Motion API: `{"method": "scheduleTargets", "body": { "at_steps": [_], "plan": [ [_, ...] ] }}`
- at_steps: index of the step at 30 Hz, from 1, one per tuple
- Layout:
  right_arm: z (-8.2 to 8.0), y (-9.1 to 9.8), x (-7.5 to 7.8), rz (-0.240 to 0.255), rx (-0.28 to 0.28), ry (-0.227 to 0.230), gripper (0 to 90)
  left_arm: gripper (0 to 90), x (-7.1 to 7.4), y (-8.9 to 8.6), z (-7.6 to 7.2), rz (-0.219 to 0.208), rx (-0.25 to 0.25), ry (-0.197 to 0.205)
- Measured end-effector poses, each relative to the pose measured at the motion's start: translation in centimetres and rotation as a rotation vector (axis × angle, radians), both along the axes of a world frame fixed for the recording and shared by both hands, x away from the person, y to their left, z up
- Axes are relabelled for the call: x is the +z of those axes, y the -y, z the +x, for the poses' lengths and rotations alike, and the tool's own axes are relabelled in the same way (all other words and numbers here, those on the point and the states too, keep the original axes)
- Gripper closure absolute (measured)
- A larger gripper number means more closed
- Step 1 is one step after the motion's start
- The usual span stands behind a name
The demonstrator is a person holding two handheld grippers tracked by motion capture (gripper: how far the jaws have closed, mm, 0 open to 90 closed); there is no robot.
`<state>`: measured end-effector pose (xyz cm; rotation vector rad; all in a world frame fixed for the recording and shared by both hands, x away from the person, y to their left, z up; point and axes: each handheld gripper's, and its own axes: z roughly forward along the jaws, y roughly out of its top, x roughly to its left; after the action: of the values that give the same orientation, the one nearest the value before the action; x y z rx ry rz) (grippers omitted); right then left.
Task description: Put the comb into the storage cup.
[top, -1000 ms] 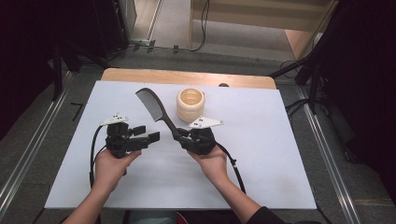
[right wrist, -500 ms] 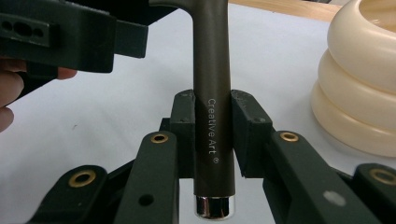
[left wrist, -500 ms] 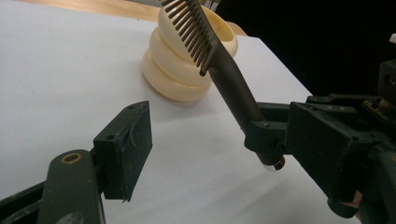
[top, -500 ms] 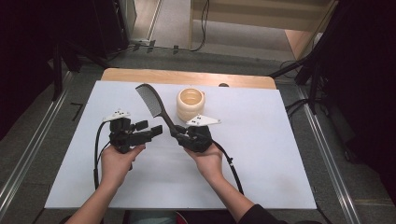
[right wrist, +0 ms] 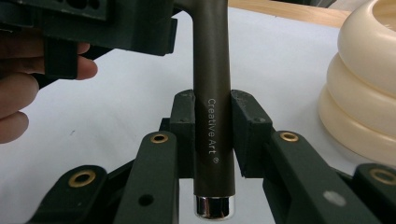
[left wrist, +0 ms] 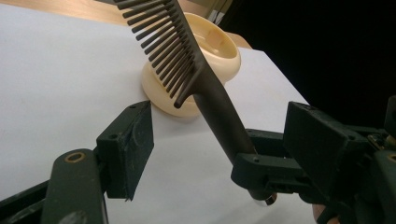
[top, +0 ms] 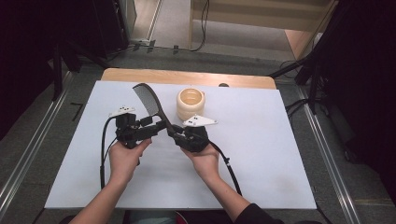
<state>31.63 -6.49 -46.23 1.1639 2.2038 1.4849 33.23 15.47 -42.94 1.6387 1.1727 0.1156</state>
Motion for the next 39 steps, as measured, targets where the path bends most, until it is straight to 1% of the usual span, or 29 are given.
{"method": "scheduleTargets", "body": {
  "at_steps": [5, 8, 14, 18, 21, 23, 25, 30, 31, 32, 34, 35, 39],
  "plan": [
    [0.0, -0.3, 0.0, 0.011, -0.004, 0.002, 70.3, 25.6, -0.2, 0.1, 0.4, -0.013, 0.016, -0.003],
    [0.1, -0.4, 0.0, 0.013, -0.003, 0.003, 70.3, 26.4, -0.3, 0.1, 0.6, -0.01, 0.019, -0.006],
    [0.1, -0.8, 0.1, 0.025, 0.0, 0.008, 70.3, 29.2, -0.5, 0.2, 1.0, -0.04, 0.032, -0.025],
    [0.1, -0.9, 0.0, 0.037, -0.001, 0.004, 70.3, 31.5, -0.4, 0.4, 1.1, -0.034, 0.046, -0.022],
    [0.1, -1.0, 0.0, 0.038, -0.005, 0.004, 70.3, 34.5, -0.3, 0.6, 1.1, -0.032, 0.063, -0.011],
    [0.1, -1.1, -0.1, 0.042, -0.006, 0.005, 70.3, 36.1, -0.4, 0.6, 1.2, -0.04, 0.069, -0.018],
    [0.2, -1.1, -0.1, 0.046, -0.011, 0.005, 70.3, 38.8, -0.4, 0.7, 1.3, -0.032, 0.079, -0.019],
    [0.3, -1.1, -0.2, 0.063, -0.02, -0.007, 70.3, 44.7, -0.4, 0.8, 1.3, -0.025, 0.074, -0.011],
    [0.4, -1.1, -0.2, 0.065, -0.021, -0.007, 70.3, 47.5, -0.4, 0.9, 1.3, -0.029, 0.075, -0.007],
    [0.4, -1.2, -0.2, 0.066, -0.02, -0.007, 70.3, 48.4, -0.3, 0.9, 1.3, -0.03, 0.074, -0.005],
    [0.3, -1.2, -0.3, 0.068, -0.02, -0.006, 70.3, 49.5, -0.3, 0.8, 1.3, -0.036, 0.071, -0.009],
    [0.4, -1.3, -0.3, 0.068, -0.02, -0.005, 70.3, 51.6, -0.3, 0.8, 1.3, -0.036, 0.071, -0.009],
    [0.4, -1.4, -0.3, 0.068, -0.017, 0.001, 70.3, 55.5, -0.3, 0.8, 1.3, -0.042, 0.065, -0.014]
  ]
}}
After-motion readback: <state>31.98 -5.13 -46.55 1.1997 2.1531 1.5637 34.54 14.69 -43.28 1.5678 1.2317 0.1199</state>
